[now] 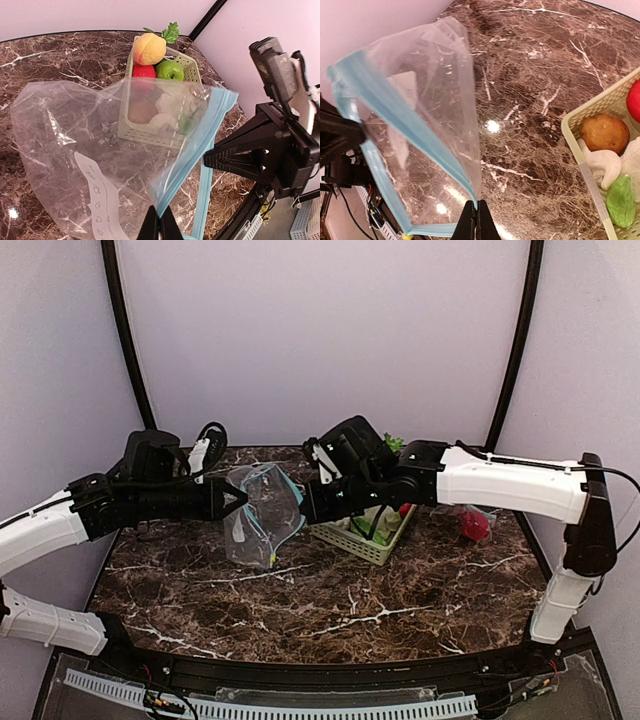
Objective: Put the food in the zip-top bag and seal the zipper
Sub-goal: Adjust the zipper food storage bag.
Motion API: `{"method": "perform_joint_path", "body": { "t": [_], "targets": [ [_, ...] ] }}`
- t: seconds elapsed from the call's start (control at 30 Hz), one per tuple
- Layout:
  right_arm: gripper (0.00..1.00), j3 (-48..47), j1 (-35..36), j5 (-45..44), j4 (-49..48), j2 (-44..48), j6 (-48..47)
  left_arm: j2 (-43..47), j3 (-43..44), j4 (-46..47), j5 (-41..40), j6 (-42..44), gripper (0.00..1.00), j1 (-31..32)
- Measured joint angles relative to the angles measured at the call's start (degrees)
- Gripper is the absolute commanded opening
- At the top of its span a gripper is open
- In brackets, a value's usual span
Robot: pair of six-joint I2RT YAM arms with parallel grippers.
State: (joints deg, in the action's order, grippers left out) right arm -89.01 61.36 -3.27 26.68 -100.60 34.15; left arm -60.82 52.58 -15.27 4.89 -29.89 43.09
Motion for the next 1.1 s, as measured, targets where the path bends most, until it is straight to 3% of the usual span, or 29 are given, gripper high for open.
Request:
{"method": "perform_joint_path", "body": {
  "t": [0.3, 0.37, 0.47, 0.67, 0.9, 1.1],
  "targets": [
    [0.03, 0.2, -4.2, -0.4, 2.3, 0.0, 2.2, -1.5, 5.8, -7.6, 0.4, 5.7, 0.01, -0.3],
    [0.17, 0.2, -4.5, 0.3, 2.3, 0.0, 2.2, -3.4, 6.4, -7.9, 2.4, 6.4, 0.01, -1.0],
    [0.51, 0.7, -4.7, 1.8, 1.9, 0.0, 1.6, -7.1, 7.2, -8.2, 5.6, 7.3, 0.01, -2.9],
    [0.84, 3.2, -5.0, 6.0, 1.2, 1.6, -3.1, -17.0, 12.4, -10.8, 12.2, 11.5, 0.01, -9.6],
    [0.90, 5.7, -8.4, 5.9, 3.5, 10.5, -7.5, -22.1, 18.9, -13.8, 13.4, 17.4, 0.01, -12.1],
    [0.85, 5.8, -13.7, 5.1, 8.5, 11.3, -9.9, -21.6, 17.7, -12.2, 11.0, 20.4, 0.01, -12.2]
  ]
}}
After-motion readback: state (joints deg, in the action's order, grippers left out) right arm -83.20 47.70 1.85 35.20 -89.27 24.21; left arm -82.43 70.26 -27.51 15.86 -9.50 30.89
